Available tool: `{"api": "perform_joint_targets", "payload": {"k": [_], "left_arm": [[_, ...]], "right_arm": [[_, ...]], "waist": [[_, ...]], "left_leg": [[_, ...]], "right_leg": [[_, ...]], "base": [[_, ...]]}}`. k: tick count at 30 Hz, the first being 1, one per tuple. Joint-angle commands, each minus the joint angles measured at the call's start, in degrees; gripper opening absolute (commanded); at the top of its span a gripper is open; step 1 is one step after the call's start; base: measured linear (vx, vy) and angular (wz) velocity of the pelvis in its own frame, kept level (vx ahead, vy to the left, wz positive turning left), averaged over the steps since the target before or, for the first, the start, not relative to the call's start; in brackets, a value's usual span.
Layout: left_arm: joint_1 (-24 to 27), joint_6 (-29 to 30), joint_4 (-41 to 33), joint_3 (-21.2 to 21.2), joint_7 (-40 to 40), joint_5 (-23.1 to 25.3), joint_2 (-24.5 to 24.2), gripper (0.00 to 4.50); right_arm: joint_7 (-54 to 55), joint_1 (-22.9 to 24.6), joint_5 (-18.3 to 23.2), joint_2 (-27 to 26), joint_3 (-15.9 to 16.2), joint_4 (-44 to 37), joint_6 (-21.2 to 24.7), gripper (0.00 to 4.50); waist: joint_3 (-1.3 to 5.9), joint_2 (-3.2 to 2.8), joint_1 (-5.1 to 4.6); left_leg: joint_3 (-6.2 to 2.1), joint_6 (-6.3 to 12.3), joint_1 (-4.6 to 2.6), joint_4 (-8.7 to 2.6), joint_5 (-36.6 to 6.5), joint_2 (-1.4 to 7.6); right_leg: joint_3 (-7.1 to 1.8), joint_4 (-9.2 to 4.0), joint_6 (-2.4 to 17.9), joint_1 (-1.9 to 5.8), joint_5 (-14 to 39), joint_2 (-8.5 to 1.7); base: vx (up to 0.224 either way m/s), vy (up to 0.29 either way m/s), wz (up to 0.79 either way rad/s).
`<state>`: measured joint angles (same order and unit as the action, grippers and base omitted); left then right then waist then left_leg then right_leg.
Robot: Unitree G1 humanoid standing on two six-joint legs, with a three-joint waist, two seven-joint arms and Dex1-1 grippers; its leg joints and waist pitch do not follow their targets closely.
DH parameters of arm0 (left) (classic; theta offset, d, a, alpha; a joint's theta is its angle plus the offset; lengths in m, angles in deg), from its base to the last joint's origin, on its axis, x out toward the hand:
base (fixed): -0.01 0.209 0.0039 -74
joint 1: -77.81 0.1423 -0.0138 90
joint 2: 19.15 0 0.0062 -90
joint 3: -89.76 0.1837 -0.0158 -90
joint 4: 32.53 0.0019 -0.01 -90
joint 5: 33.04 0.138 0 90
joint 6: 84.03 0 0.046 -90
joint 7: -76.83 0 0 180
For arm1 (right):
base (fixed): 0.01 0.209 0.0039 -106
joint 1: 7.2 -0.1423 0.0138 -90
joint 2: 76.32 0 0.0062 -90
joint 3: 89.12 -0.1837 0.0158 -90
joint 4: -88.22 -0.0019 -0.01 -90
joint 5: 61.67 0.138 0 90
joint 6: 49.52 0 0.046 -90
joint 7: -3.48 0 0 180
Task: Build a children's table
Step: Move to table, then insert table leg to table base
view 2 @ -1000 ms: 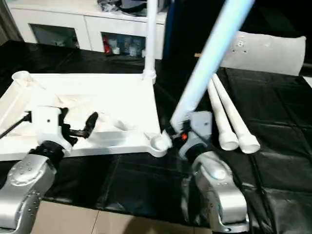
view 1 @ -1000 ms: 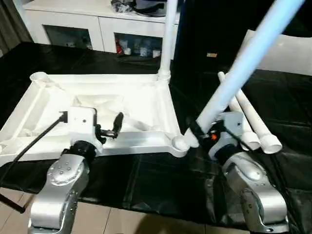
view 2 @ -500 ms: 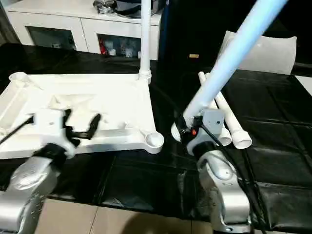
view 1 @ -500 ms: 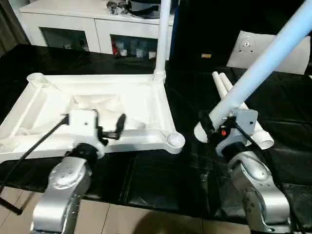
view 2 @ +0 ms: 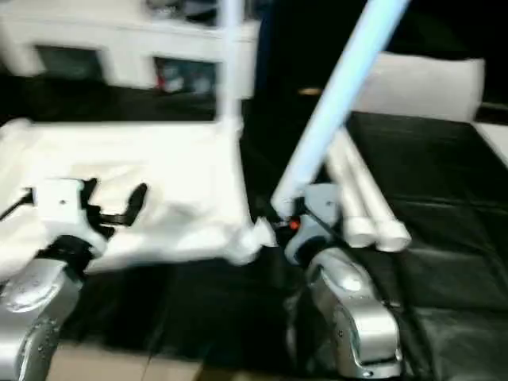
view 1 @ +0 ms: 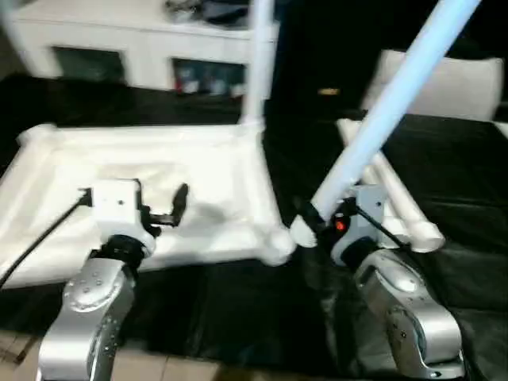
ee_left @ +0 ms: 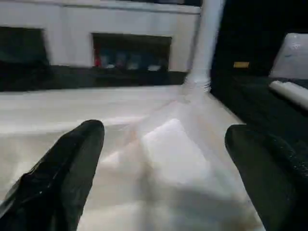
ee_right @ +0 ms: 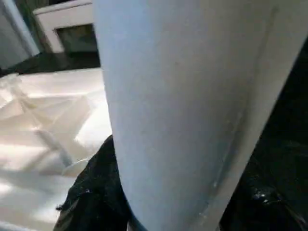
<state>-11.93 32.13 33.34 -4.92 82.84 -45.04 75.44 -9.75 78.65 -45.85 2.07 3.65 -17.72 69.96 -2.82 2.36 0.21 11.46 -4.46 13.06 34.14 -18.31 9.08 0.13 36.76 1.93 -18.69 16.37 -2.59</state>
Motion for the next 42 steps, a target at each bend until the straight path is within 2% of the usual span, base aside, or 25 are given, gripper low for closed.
{"api": "perform_joint_targets", "payload": {"k": [1, 2, 3, 4, 5, 6, 7, 8, 9, 10, 11, 12, 13, 14, 16, 17, 18, 19, 21, 23, 25, 27, 32, 39, 42], "left_arm": [[0.2, 0.5, -1.0, 0.9, 0.5, 0.4, -0.1, 4.5], [0.2, 0.4, -1.1, 1.0, 0.6, 0.4, -0.2, 4.5], [0.2, 0.4, -1.1, 1.0, 0.6, 0.4, -0.2, 4.5], [0.3, 0.6, -1.1, 1.0, 0.8, 0.3, -0.3, 4.5], [0.4, 0.7, -1.2, 0.9, 0.9, 0.1, -0.3, 4.5], [0.5, 0.8, -1.4, 0.7, 1.0, -0.3, -0.1, 4.5], [0.5, 1.0, -1.5, 0.8, 1.3, -0.4, -0.3, 4.5], [0.5, 1.0, -1.5, 0.8, 1.3, -0.4, -0.3, 4.5], [0.6, 1.3, -1.6, 0.8, 1.8, -0.8, -0.5, 4.5], [0.7, 1.3, -1.6, 1.0, 2.4, -0.9, -0.9, 4.5], [0.8, 1.2, -1.7, 1.1, 2.7, -0.9, -1.2, 4.5], [0.9, 1.2, -1.7, 1.3, 3.6, -1.4, -1.5, 4.5], [0.9, 1.2, -1.7, 1.5, 4.4, -1.7, -1.9, 4.5], [0.7, 1.5, -1.5, 2.0, 5.8, -2.2, -2.6, 4.5], [0.4, 2.1, -1.3, 2.5, 7.8, -3.4, -3.3, 4.5], [0.0, 2.3, -1.1, 3.1, 8.8, -3.5, -3.8, 4.5], [-1.0, 3.1, -0.5, 4.6, 11.8, -4.0, -5.5, 4.5], [-1.1, 3.1, -0.4, 4.9, 12.4, -4.1, -5.9, 4.5], [-2.1, 3.2, 0.4, 6.3, 15.9, -4.4, -7.9, 4.5], [-4.1, 4.3, 2.7, 8.9, 23.7, -5.3, -12.9, 4.5], [-4.6, 5.1, 3.4, 9.8, 26.6, -5.7, -14.8, 4.5], [-5.7, 5.3, 4.3, 12.1, 35.0, -6.8, -19.9, 4.5], [-9.0, 3.8, 7.6, 14.1, 45.8, -7.8, -26.3, 4.21], [-13.5, -0.7, 16.4, 18.5, 51.1, -3.3, -28.4, 3.7], [-15.1, -2.7, 20.3, 19.8, 52.3, -2.4, -27.6, 3.43]], "right_arm": [[-0.2, 0.4, -0.8, 0.8, -0.3, -1.7, -1.1, 1.91], [0.0, 0.7, -0.8, 0.6, -0.4, -1.9, -0.8, 1.91], [0.0, 0.7, -0.8, 0.6, -0.4, -1.9, -0.8, 1.91], [0.3, 0.9, -0.8, 0.4, -0.4, -2.0, -0.6, 1.91], [0.3, 1.2, -0.9, 0.4, -0.3, -2.2, -0.8, 1.91], [0.0, 1.6, -1.0, 0.6, -0.2, -2.5, -1.8, 1.91], [-0.2, 2.0, -0.9, 0.6, -0.2, -2.7, -2.6, 1.91], [-0.2, 2.0, -0.8, 0.6, -0.2, -2.8, -2.6, 1.91], [-0.3, 2.4, -0.6, 0.6, -0.2, -2.8, -2.9, 1.91], [-0.2, 2.5, -0.7, 0.6, -0.3, -2.8, -3.1, 1.91], [-0.1, 2.5, -0.7, 0.6, -0.3, -2.7, -3.2, 1.91], [0.2, 2.6, -2.0, 1.0, -0.3, -2.5, -4.7, 1.91], [0.0, 2.6, -1.7, 1.0, -0.7, -2.6, -4.8, 1.91], [0.5, 2.6, -1.8, 0.7, -1.4, -2.6, -5.5, 1.91], [1.3, 2.4, -2.1, 0.4, -2.2, -2.4, -6.2, 1.91], [1.2, 2.4, -1.5, 0.3, -2.4, -2.6, -5.8, 1.91], [0.6, 2.4, -0.3, -0.1, -2.7, -3.0, -6.2, 1.91], [0.7, 2.4, -0.4, -0.1, -2.7, -3.0, -6.2, 1.91], [0.5, 2.1, -0.5, 0.0, -2.4, -2.9, -6.8, 1.91], [0.8, 0.9, -1.8, 0.5, -2.6, -1.0, -9.3, 1.91], [1.3, 0.5, -2.5, 0.8, -2.6, -0.4, -9.7, 1.91], [-1.5, -0.6, -0.5, 3.0, -2.8, 0.1, -4.4, 1.91], [-7.0, -1.9, 0.7, 5.6, -2.0, 0.9, -5.4, 1.91], [-8.3, -2.0, 0.4, 6.6, -1.2, 1.3, -6.1, 1.91], [-8.8, -1.3, -0.6, 7.0, -0.1, 1.2, -6.4, 1.91]], "waist": [[3.22, 0.16, 2.26], [3.85, 0.43, 2.6], [4.26, -0.34, 3.63], [4.15, -1.37, 3.71], [3.57, -2.18, 3.23], [3.67, -4.96, 2.07], [3.73, -5.93, -0.28], [4.05, -4.59, -0.19], [4.46, -4.82, 0.4], [4.32, -4.07, 1.44], [4.37, -3.2, 1.94], [4.17, -2.84, 2.11], [4.66, -2.01, 2.65], [4.54, -1.91, 2.63], [3.34, -2.47, 2.32], [3.21, -2.47, 2.18], [2.94, -2.53, 2.13], [2.55, -2.31, 1.98], [2.15, -2.15, 1.9], [2.22, -2.34, 1.96], [2.36, -2.32, 1.57], [2.46, -1.9, 1.53], [2.78, -2.51, 1.79], [3.3, -2.75, 1.94], [3.23, -2.71, 2.0]], "left_leg": [[-1.19, 5.6, 5.42, 0.96, -4.1, -1.79], [-2.77, 6.32, 8.01, 4.07, -2.0, -1.36], [-5.86, 5.27, 12.68, 7.1, 2.5, 0.71], [-7.12, 2.82, 13.72, 5.1, 7.2, 1.55], [-6.93, 2.75, 11.96, 1.51, 10.5, 1.85], [-7.28, 4.93, 7.53, -2.44, 14.6, 2.75], [-12.65, 14.4, 2.84, -2.74, 19.6, 8.35], [-13.04, 18.71, 1.52, -1.57, 22.7, 9.91], [-13.07, 22.65, 2.56, 0.15, 39.3, 9.34], [-10.02, 20.49, 5.04, 1.2, 45.7, 5.81], [-7.98, 17.26, 5.8, 2.31, 43.9, 3.53], [-6.33, 11.39, 7.85, 1.63, 36.7, 0.74], [-5.73, 6.86, 8.35, 0.74, 28.4, 0.81], [-5.7, 5.13, 8.34, 0.18, 23.4, 0.99], [-5.71, 0.45, 8.03, -2.45, 4.0, 1.72], [-5.64, -0.38, 7.9, -2.8, 0.9, 1.79], [-5.55, -0.92, 7.41, -3.3, -4.2, 2.16], [-5.33, -1.13, 7.43, -3.74, -8.1, 2.21], [-5.11, -1.63, 7.04, -4.19, -12.6, 2.27], [-5.11, -2.19, 6.97, -4.31, -13.1, 2.34], [-4.98, -2.57, 7.55, -4.6, -10.6, 2.42], [-4.93, -1.92, 7.64, -4.59, -9.5, 2.31], [-4.48, -1.2, 7.47, -4.32, -6.0, 2.43], [-3.88, -0.76, 7.33, -4.18, -2.3, 2.6], [-3.74, -0.81, 7.28, -4.23, -2.6, 2.66]], "right_leg": [[-7.68, -6.5, 17.8, 7.57, -4.0, -6.55], [-9.88, -6.86, 20.8, 9.97, -6.9, -8.7], [-10.83, -6.03, 23.5, 12.04, -18.8, -11.15], [-6.99, -4.11, 21.9, 10.26, -28.9, -8.05], [-3.28, -3.63, 19.0, 7.49, -27.5, -5.11], [2.09, -2.53, 11.8, 3.96, -15.7, -0.49], [3.05, 3.3, 5.3, -2.54, -1.7, 0.07], [1.93, 2.99, 2.8, -3.98, 0.2, -1.72], [0.51, 2.67, -1.0, -4.75, -6.5, -3.53], [-0.08, -0.2, -1.8, -3.97, -13.1, -4.07], [-0.62, -2.06, -0.6, -3.46, -17.2, -4.63], [-1.48, -1.59, 2.3, -1.36, -24.4, -4.82], [-1.6, -1.71, 2.9, 0.05, -28.4, -4.57], [-1.55, -1.78, 3.3, 0.26, -27.9, -4.48], [-1.15, -3.36, 5.1, 0.42, -12.8, -4.32], [-1.21, -3.71, 5.2, 0.57, -8.9, -4.29], [-1.43, -4.3, 5.2, 0.01, -2.3, -4.26], [-1.61, -4.79, 4.7, -0.31, 5.0, -4.32], [-1.84, -5.74, 3.3, -0.99, 15.7, -4.43], [-1.92, -6.17, 2.3, -1.49, 20.0, -4.62], [-1.74, -5.71, 2.3, -1.3, 16.3, -4.25], [-1.67, -5.55, 2.7, -1.18, 14.3, -4.06], [-1.58, -4.92, 5.7, -1.31, 7.0, -4.04], [-1.39, -4.06, 7.9, -0.8, -3.2, -3.98], [-1.39, -4.2, 8.2, -0.7, -3.1, -4.06]], "base": [[0.132, 0.0, -0.21], [0.138, 0.025, 0.0], [0.138, 0.025, 0.0], [0.112, 0.031, -0.15], [-0.067, 0.037, -0.1], [-0.067, 0.037, -0.1], [0.0, 0.0, 0.0], [0.12, 0.035, 0.0], [0.12, 0.035, 0.0], [0.073, 0.043, 0.13], [0.0, 0.0, 0.0], [0.0, 0.0, 0.0], [0.0, 0.0, 0.0], [-0.057, -0.043, -0.02], [-0.063, -0.047, -0.03], [-0.075, -0.055, -0.01], [-0.075, -0.055, -0.01], [-0.079, -0.051, 0.02], [-0.086, -0.048, 0.0], [-0.074, -0.035, -0.01], [-0.059, -0.023, -0.03], [0.0, 0.0, 0.0], [0.0, 0.0, 0.0], [0.0, 0.0, 0.0], [0.0, 0.0, 0.0]]}}
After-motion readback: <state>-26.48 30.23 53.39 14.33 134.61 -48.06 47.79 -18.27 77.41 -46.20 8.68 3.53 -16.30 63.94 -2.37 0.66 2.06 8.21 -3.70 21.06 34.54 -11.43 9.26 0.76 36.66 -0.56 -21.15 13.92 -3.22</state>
